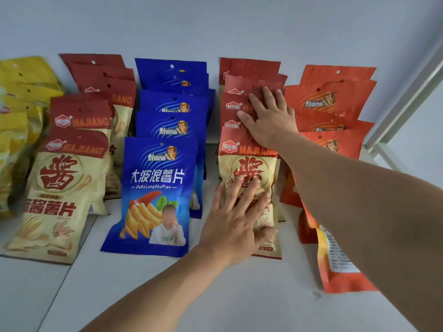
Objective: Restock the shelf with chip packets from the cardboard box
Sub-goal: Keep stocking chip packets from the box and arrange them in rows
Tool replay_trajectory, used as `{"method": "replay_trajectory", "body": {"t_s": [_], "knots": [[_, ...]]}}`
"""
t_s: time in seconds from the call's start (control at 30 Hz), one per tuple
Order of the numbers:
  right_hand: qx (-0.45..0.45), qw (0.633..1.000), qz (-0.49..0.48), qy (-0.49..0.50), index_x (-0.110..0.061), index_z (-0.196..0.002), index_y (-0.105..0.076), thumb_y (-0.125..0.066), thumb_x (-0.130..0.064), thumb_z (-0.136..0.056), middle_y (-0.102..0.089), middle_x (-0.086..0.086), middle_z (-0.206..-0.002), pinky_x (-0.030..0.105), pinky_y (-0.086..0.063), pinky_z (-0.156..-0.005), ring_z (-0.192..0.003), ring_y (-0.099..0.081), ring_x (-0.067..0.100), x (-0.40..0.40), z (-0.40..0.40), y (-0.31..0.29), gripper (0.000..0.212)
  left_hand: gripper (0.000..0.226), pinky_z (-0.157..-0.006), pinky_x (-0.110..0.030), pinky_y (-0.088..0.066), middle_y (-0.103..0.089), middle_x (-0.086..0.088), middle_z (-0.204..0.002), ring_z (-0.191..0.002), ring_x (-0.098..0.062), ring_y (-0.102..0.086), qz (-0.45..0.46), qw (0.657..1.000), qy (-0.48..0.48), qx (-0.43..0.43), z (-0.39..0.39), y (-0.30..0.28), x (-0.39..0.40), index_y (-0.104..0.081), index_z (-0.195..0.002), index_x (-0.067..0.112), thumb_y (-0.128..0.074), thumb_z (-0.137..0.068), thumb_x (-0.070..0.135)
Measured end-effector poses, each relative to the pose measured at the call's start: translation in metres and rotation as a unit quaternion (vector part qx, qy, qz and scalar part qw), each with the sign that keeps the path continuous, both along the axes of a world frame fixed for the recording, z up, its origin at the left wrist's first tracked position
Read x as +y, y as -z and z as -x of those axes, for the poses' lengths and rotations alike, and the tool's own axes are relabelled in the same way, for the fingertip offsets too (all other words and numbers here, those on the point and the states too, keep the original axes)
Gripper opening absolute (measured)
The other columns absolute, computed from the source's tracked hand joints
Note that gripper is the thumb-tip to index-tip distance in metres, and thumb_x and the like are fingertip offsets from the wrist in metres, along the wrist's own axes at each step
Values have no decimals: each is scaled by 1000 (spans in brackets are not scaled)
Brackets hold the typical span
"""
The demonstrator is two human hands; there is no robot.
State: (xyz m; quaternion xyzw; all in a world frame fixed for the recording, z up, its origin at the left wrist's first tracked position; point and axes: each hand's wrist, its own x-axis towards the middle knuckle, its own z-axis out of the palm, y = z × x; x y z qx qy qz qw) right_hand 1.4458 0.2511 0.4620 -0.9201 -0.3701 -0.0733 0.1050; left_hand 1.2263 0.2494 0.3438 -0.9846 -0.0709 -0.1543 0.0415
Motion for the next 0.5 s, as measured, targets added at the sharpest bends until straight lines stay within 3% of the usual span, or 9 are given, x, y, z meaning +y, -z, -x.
{"method": "replay_trajectory", "body": {"t_s": [0.3,0.37,0.43,0.5], "knots": [[-18,999,-32,-7,-30,-160,-10,-12,-74,-96,-2,-3,-169,50,-5,-122,-155,7,23,-26,25,-13,78,74,-119,-63,-17,-25,-7,-166,-154,-37,-15,0,1000,3,7,-1,0,3,-30,-156,28,-23,-98,72],[-19,999,-45,-13,-29,-161,-10,-13,-73,-97,-1,-3,-169,50,-5,-122,-155,8,21,-46,33,-14,78,75,-121,-61,-7,-15,-5,-169,-156,-35,-5,1,999,-10,38,0,-5,1,-21,-159,30,-17,-98,74],[-16,998,-58,-17,-27,-161,-11,-15,-73,-97,0,-2,-169,49,-5,-122,-155,7,20,-70,39,-13,78,77,-120,-57,11,3,-2,-170,-155,-31,13,-2,997,-25,74,-1,-13,-3,-4,-160,33,-11,-96,76],[-12,997,-79,-11,-28,-161,-12,-18,-73,-97,-1,-2,-169,49,-5,-122,-155,6,19,-98,45,-11,79,81,-118,-55,17,9,0,-170,-154,-30,18,-2,994,-50,94,-1,-25,-8,1,-160,31,-12,-94,77]]}}
